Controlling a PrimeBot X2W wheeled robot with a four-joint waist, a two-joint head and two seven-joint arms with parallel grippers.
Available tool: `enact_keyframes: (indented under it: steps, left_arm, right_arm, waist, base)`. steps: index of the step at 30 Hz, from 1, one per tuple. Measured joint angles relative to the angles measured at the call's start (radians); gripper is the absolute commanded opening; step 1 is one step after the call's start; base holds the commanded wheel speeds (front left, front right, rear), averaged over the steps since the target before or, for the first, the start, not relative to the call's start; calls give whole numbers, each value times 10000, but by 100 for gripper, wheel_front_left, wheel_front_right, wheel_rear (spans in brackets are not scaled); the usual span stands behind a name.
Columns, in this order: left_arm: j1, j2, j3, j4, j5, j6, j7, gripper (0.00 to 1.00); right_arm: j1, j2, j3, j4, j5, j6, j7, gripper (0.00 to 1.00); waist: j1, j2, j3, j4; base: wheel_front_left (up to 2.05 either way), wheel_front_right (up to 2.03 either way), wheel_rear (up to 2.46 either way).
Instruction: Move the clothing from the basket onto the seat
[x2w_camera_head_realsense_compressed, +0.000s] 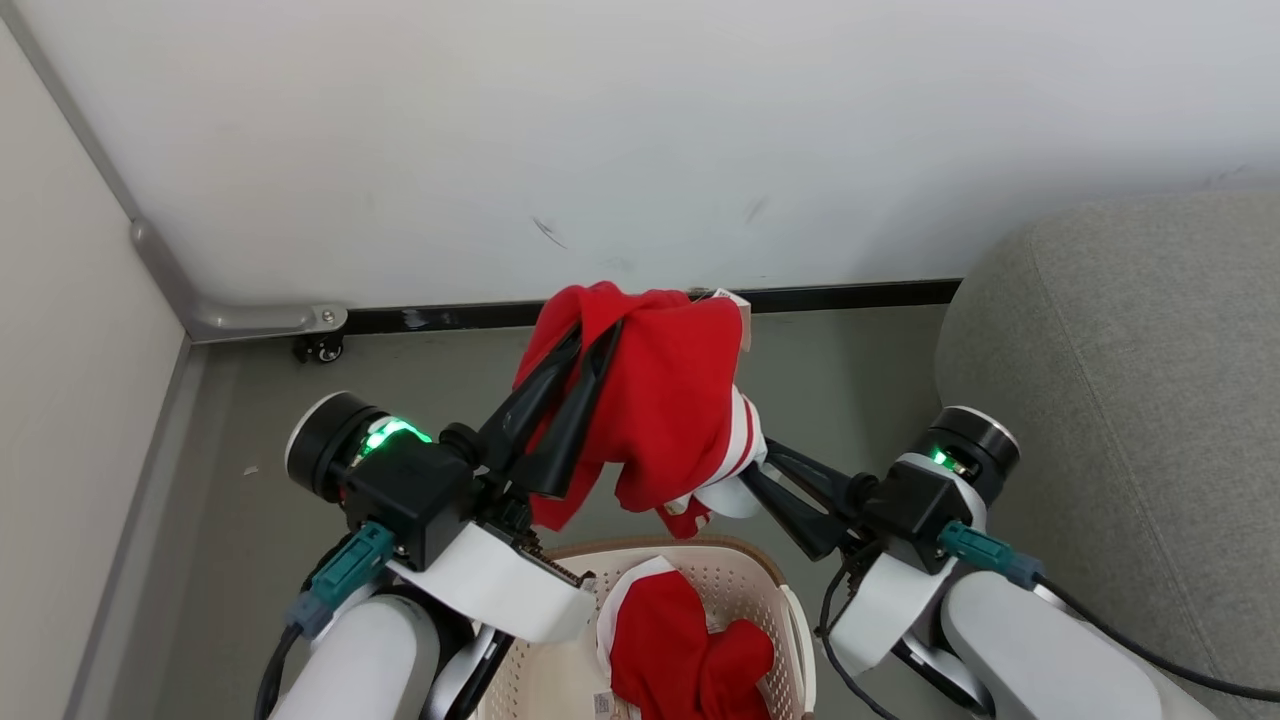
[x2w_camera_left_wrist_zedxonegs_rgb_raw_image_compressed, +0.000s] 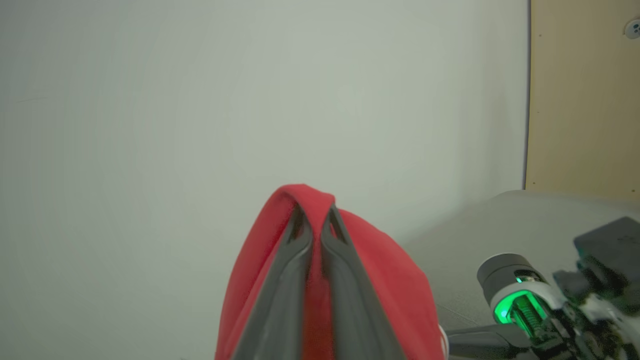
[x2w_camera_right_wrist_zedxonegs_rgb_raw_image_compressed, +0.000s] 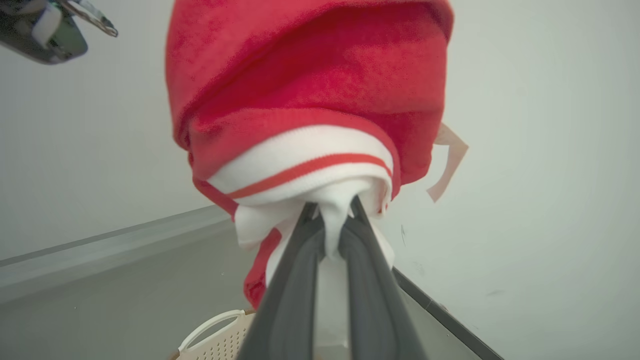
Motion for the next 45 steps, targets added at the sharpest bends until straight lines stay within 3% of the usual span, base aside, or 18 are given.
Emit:
enact_keyframes:
  steps: [20, 21, 22, 23, 24, 45]
  left_arm:
    - [1058, 56, 132, 1149, -445, 82, -29, 3]
    - [1080, 54, 107, 1189, -451, 81, -107, 38]
    - [1087, 52, 88, 1221, -487, 79, -134, 60]
    - [1087, 56, 73, 1248, -520, 65, -184, 96]
    - [1087, 59, 59, 1269, -522, 63, -194, 100]
    - [1332, 163, -754, 1193, -1089, -159, -535, 100]
  right_arm:
    - [1155, 52, -2652, -387, 1187, 4, -221, 0]
    - [1174, 65, -2711, -408, 1216, 4, -221, 0]
    - [1184, 71, -2750, -430, 1246, 4, -221, 0]
    - [1190, 71, -2767, -443, 1252, 4, -221, 0]
    - [1196, 69, -2786, -443, 1256, 4, -221, 0]
    - [1790, -330, -3814, -384, 1509, 2, -234, 0]
  waist:
    - [0, 0, 45, -757]
    - [0, 0, 31, -787]
    - [0, 0, 14, -815]
    - [0, 0, -3, -840]
    - [0, 0, -22, -863]
    - [-1, 0, -337, -1206]
  base:
    - [0, 0, 0]
    - [0, 0, 0]
    - [0, 0, 0]
    - [0, 0, 0]
    - [0, 0, 0]
    - [0, 0, 0]
